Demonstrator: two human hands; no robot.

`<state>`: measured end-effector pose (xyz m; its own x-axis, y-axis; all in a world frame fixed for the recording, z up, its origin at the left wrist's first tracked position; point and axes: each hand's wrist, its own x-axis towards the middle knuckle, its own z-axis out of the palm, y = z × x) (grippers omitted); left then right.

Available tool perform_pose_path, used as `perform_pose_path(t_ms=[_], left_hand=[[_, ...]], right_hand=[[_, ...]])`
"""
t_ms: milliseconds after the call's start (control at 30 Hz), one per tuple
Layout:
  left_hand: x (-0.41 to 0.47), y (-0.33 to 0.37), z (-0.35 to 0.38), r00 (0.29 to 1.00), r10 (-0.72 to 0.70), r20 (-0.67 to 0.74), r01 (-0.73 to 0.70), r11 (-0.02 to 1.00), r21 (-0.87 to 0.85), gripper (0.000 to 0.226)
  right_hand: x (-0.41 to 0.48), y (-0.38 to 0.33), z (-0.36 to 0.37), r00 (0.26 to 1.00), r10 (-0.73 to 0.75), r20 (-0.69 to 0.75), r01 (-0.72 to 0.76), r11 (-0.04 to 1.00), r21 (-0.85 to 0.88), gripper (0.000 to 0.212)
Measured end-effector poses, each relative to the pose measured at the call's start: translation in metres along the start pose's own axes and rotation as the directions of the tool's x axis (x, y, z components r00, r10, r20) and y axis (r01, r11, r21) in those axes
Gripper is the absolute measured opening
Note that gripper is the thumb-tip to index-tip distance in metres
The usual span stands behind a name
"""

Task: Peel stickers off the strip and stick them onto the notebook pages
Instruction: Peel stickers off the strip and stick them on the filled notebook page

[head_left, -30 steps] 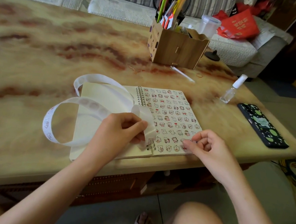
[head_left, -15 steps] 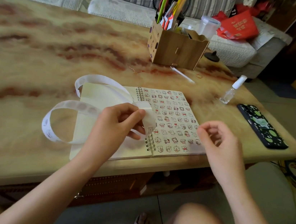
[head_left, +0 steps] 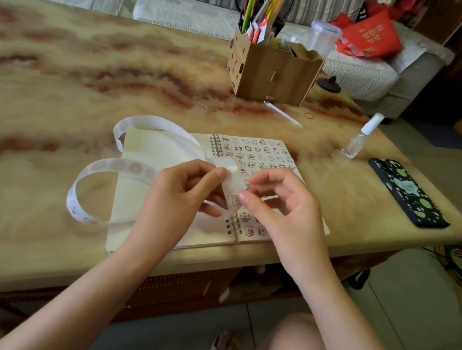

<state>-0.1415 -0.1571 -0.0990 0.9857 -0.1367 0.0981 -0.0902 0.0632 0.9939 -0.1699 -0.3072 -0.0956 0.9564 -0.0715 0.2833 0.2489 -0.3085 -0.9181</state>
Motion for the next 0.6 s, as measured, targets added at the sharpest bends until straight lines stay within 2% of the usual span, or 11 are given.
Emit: perform_pose_path(t_ms=[200,367,600], left_hand=[[-0.0005,0.001,0.0014,0.998,-0.039,0.047,0.04,0.999,-0.028,0.03],[-0.002,-0.0019,0.0014,0.992,-0.069,0.102,0.067,0.998,0.018,0.016],[-0.0016,-0.0034,0.0013,0.992,-0.063,0.109,0.059,0.997,0.042,0.015]], right_hand=[[-0.0013,0.0014,-0.0009,0.999,-0.042,-0.025,0.04,0.996,-0.081,0.008],[-0.0015,0.0052,-0.0032,0.997,-0.061,-0.042,0.057,0.994,-0.097,0.009],[-0.0015,0.0081,-0.0027,0.996,-0.078,-0.03,0.073,0.988,-0.139,0.006]])
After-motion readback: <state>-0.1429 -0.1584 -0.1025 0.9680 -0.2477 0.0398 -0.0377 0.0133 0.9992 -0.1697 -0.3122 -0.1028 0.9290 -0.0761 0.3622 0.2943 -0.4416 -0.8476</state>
